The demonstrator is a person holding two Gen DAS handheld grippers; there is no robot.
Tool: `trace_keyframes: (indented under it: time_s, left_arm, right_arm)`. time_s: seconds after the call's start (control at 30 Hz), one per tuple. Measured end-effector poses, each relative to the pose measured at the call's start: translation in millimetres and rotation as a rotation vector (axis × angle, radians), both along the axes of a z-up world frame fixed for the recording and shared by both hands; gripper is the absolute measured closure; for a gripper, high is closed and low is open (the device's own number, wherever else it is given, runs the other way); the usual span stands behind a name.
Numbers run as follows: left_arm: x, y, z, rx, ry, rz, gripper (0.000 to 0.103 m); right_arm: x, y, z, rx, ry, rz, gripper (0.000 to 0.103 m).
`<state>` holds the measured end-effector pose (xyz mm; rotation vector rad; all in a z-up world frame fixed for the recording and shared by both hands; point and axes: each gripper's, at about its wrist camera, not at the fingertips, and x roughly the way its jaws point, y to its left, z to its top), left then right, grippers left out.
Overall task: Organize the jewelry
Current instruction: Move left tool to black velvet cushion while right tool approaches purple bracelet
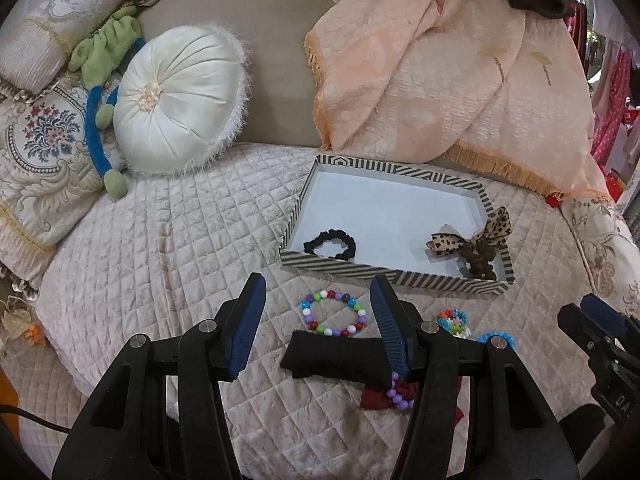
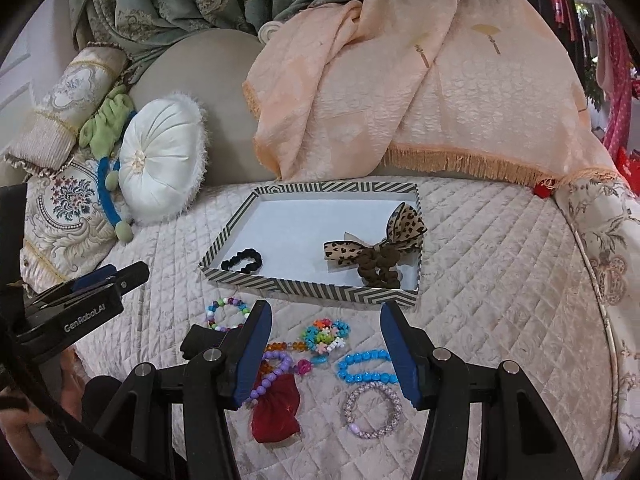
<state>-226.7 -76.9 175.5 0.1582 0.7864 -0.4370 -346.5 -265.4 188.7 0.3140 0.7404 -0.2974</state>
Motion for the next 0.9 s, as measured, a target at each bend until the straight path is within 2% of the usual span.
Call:
trace_keyframes:
  time_s: [0.47, 0.63, 0.9]
  left_arm:
    - [6.8, 23.4, -11.2, -0.026, 0.094, 0.015, 0.049]
    - [18.6, 39.0, -19.9, -0.046, 0.163, 0.043, 0.049]
    - [32.2, 43.9, -48.8, -0.083, 0.290, 0.027, 0.049]
  right_arm:
    - [-6.8, -0.1, -3.6, 0.009, 0.023, -0.004, 0.048]
    - [-9.5, -2.0, -9.5, 0.030, 0.029, 0.000, 0.047]
    - [-10.2, -3.8, -31.7, 0.101, 0.063, 0.068, 0.047]
